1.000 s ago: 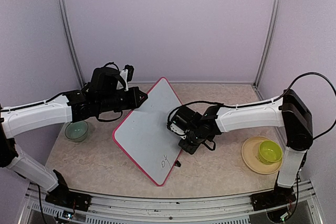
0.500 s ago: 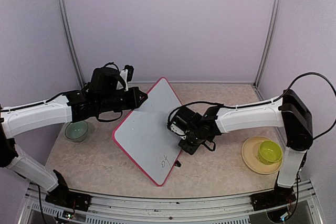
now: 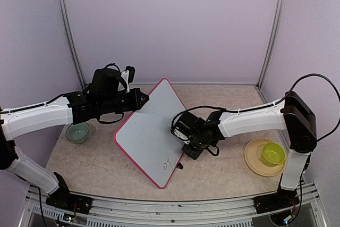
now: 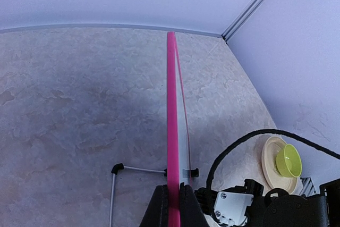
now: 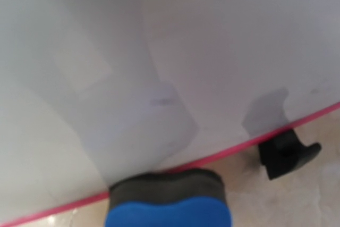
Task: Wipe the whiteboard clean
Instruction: Erase the whiteboard at the center of the board.
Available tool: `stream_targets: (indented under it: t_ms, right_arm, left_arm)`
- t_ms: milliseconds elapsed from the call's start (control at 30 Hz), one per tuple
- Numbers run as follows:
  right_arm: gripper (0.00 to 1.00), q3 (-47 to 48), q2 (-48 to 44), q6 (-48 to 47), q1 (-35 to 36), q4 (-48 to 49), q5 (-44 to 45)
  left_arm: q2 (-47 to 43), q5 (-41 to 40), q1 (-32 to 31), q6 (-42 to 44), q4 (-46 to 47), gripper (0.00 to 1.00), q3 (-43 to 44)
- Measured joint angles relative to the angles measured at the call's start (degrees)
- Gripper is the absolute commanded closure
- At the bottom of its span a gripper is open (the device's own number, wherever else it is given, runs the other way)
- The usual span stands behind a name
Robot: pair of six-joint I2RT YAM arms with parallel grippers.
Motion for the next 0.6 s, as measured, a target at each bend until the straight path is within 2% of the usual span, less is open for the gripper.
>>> stream_targets:
  t_ms: [367, 600]
  right_arm:
    - [1.00, 0.68, 0.11, 1.36, 1.70, -1.36, -0.13]
    - [1.00, 0.55, -1.51, -0.72, 4.87, -1.49, -5.16]
  left_arm:
    - [0.00, -0.28, 0.00, 0.02, -0.28, 1.00, 0.00]
    - [-0.02, 0.20, 0.00, 0.00, 0.04, 1.00, 0.00]
